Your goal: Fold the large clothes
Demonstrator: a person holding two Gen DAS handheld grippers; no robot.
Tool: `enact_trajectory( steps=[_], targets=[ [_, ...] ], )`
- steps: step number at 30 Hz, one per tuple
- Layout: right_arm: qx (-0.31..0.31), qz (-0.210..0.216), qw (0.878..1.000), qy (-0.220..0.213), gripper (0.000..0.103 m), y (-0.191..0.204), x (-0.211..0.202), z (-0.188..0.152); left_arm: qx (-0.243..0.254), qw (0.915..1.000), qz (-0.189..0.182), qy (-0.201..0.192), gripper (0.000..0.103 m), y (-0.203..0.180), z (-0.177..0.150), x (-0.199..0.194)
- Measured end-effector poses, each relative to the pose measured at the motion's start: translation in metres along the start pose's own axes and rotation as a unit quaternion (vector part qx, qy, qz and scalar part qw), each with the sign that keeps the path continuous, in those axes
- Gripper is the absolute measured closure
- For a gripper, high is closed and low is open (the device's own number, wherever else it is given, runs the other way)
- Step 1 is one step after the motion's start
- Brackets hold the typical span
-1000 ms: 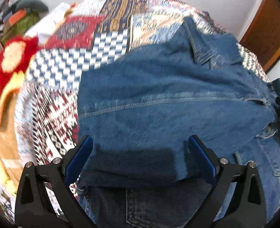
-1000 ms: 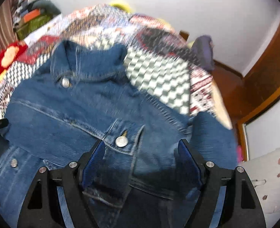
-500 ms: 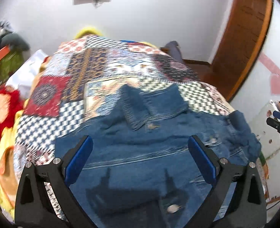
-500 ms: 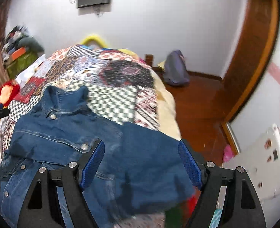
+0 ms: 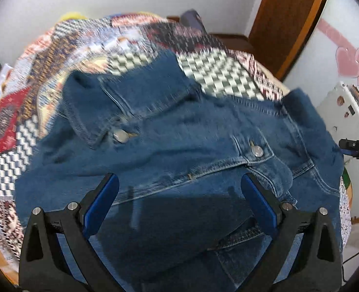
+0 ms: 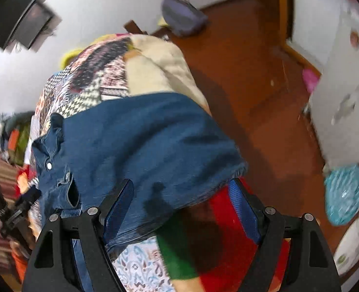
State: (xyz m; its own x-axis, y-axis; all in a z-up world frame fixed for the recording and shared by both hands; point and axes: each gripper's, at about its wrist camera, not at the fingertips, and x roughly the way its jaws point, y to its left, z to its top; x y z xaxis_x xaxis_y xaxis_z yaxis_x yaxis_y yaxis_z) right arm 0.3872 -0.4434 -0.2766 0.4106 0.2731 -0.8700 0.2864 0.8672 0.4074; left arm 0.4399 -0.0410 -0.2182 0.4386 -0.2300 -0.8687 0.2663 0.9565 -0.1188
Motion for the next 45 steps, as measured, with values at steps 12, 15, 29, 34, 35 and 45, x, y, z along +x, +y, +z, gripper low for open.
enact_trajectory(
  steps=[12,15,29,34,35,45],
  targets=[
    [0.134,0.103,0.986,0.01,0.027,-0.042,0.041,0.002,0.017,0.9995,0.002,0.026,0.002,-0.014,-0.008,0.024],
    [0.124,0.08,0.989,-0.014,0.043,-0.032,0.041,0.009,0.012,0.9997,0.002,0.019,0.002,-0.011,-0.006,0.019],
    [-0.004,0.063,0.991,-0.118,0.09,0.062,-0.027,0.015,0.002,0.9994,0.016,-0.03,0.002,0.008,-0.01,-0.029],
    [-0.05,0.091,0.984,-0.144,0.091,0.114,-0.057,0.018,-0.004,0.9983,0.014,-0.056,0.002,0.02,-0.016,-0.055],
    [-0.059,0.096,0.983,-0.146,0.091,0.127,-0.061,0.019,-0.005,0.998,0.014,-0.062,0.002,0.023,-0.018,-0.061],
    [-0.125,0.126,0.979,-0.105,0.091,0.247,-0.023,0.011,-0.04,0.9935,-0.002,-0.107,0.002,0.058,-0.036,-0.103]
  ],
)
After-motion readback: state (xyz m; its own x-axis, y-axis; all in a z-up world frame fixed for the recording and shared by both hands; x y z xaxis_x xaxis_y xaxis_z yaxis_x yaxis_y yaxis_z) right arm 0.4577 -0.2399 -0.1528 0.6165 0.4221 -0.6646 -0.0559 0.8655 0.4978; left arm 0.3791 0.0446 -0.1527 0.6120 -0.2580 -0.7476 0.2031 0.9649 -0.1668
